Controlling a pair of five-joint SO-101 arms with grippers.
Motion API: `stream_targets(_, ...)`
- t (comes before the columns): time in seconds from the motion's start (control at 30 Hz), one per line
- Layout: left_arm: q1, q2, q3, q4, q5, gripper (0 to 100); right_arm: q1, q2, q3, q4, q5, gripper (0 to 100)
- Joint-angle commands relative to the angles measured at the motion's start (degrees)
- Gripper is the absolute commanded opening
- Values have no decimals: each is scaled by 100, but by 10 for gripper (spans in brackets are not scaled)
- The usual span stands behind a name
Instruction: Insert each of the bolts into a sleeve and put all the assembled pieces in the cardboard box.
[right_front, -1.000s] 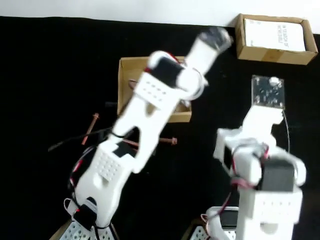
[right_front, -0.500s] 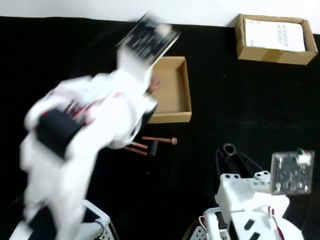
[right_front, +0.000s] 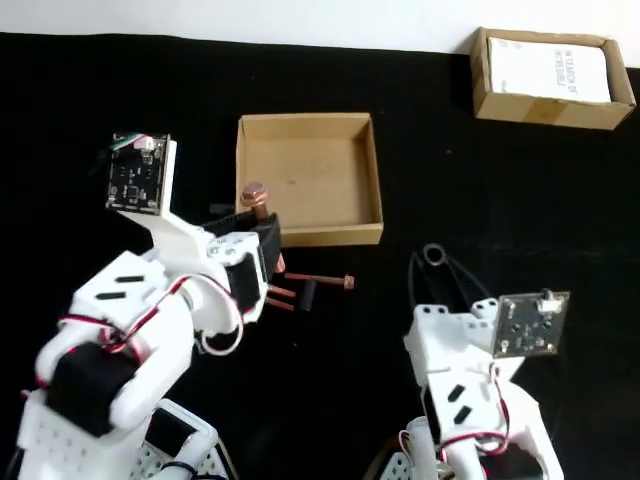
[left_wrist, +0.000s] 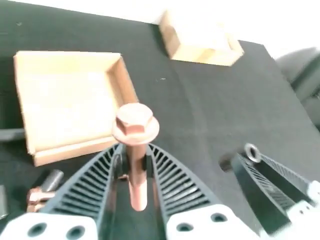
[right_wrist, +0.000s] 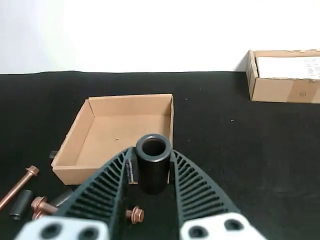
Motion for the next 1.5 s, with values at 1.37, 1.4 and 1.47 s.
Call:
stream_targets(1.37, 1938, 3090, -462, -3015, -325, 9, -286, 22, 980, -576, 44, 8)
stream_targets(1.4, 1947, 3090, -400, -3024, -325, 9, -286, 22, 980, -576, 44, 8)
stream_targets(1.47, 1947, 3090, -303, -3024, -325, 9, -286, 22, 980, -576, 44, 8)
